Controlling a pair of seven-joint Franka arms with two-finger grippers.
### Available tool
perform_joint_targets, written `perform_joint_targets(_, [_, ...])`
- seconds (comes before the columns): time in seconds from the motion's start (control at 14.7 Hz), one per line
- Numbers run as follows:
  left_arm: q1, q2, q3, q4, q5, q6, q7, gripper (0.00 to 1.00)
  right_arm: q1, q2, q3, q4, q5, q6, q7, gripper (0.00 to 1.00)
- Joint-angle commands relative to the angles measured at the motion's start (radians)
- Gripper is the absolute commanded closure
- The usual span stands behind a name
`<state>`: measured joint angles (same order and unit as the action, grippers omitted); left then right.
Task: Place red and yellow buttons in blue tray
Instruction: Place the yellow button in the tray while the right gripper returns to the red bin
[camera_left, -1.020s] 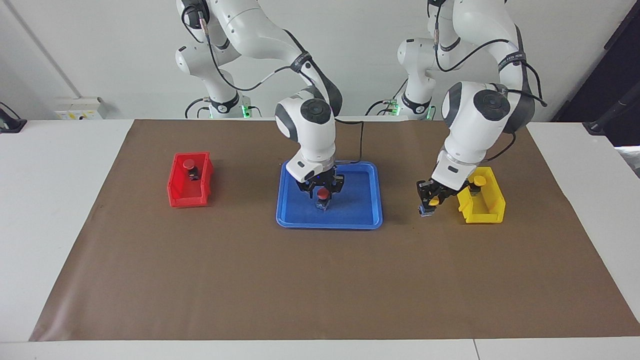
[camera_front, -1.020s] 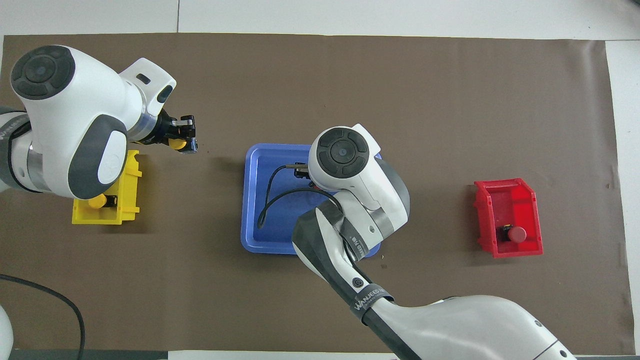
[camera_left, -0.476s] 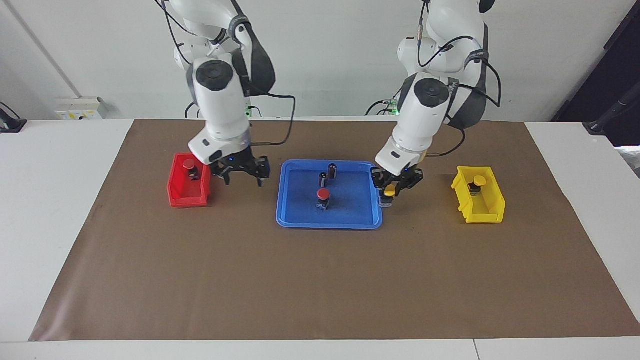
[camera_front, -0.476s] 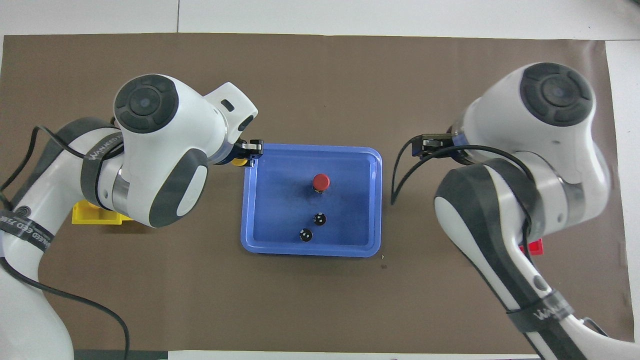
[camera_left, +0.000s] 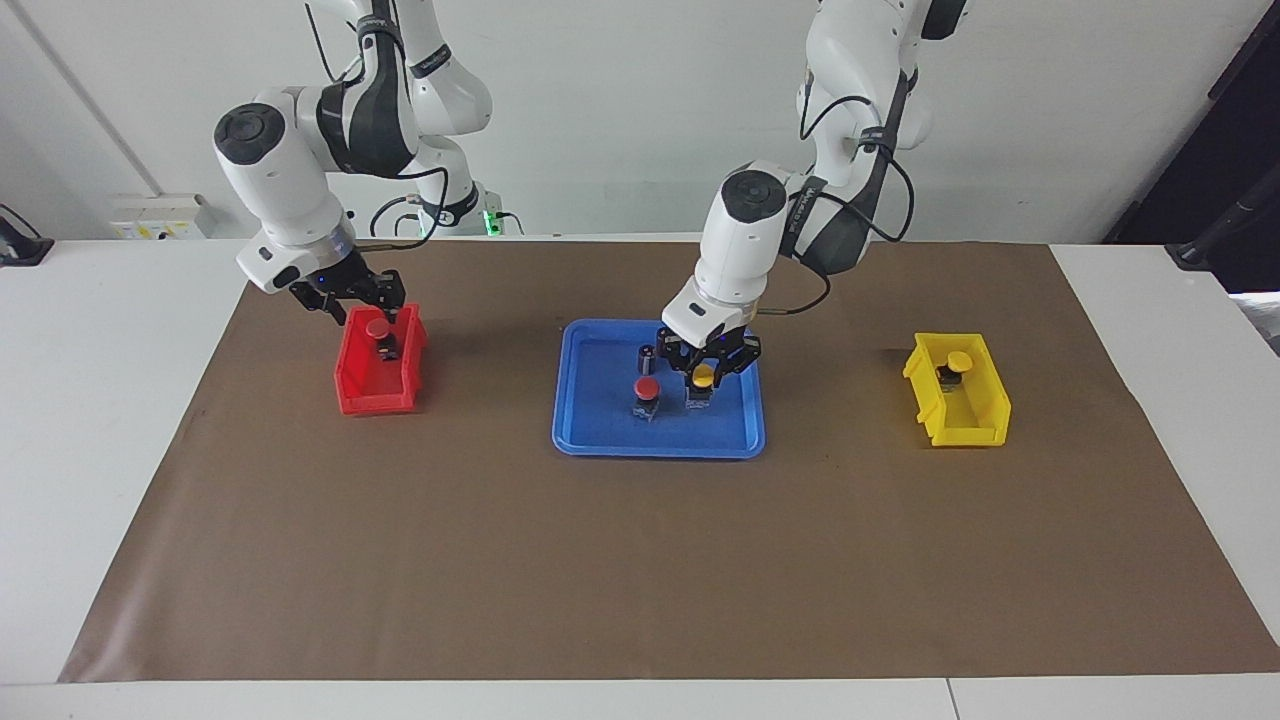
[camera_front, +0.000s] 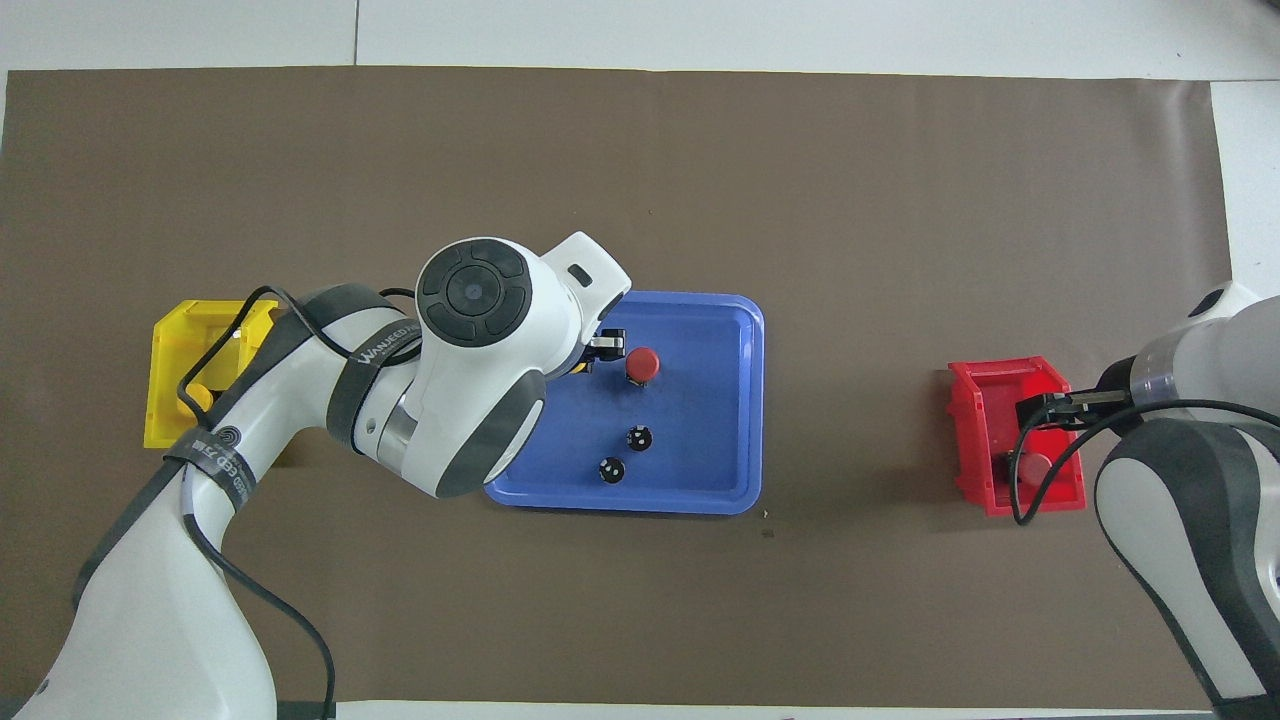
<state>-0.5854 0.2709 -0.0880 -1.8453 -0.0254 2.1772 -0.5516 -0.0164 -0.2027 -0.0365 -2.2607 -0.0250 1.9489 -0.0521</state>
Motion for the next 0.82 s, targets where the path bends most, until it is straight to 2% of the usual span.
perform_joint_targets(0.0, [-0.025, 0.028, 0.017, -0.012, -0.015, 0.036, -0.036, 0.99, -0.011, -0.024, 0.017, -0.072, 0.011, 0.051, -0.017, 0.28])
perform_joint_targets(0.14, [-0.025, 0.036, 0.017, -0.015, -0.013, 0.038, -0.040, 0.99, -0.022, -0.024, 0.015, -0.141, 0.011, 0.132, -0.026, 0.30])
perform_joint_targets(0.2, [-0.025, 0.036, 0.017, -0.014, -0.013, 0.039, -0.042, 0.90, -0.042, -0.026, 0.015, -0.163, 0.010, 0.160, -0.060, 0.31])
perform_joint_targets(0.27, [-0.022, 0.037, 0.017, -0.011, -0.014, 0.039, -0.042, 0.72, -0.049, -0.024, 0.015, -0.166, 0.011, 0.168, -0.089, 0.32])
perform_joint_targets(0.34, [-0.021, 0.039, 0.017, -0.008, -0.015, 0.039, -0.045, 0.47, -0.068, -0.020, 0.015, -0.171, 0.011, 0.171, -0.109, 0.33])
perform_joint_targets(0.41, [-0.019, 0.036, 0.017, -0.008, -0.015, 0.035, -0.051, 0.30, -0.085, -0.018, 0.015, -0.177, 0.011, 0.173, -0.120, 0.33])
perform_joint_targets(0.75, [0.033, -0.065, 0.022, 0.029, -0.010, -0.112, -0.036, 0.10, -0.077, -0.020, 0.015, -0.200, 0.010, 0.177, -0.120, 0.34])
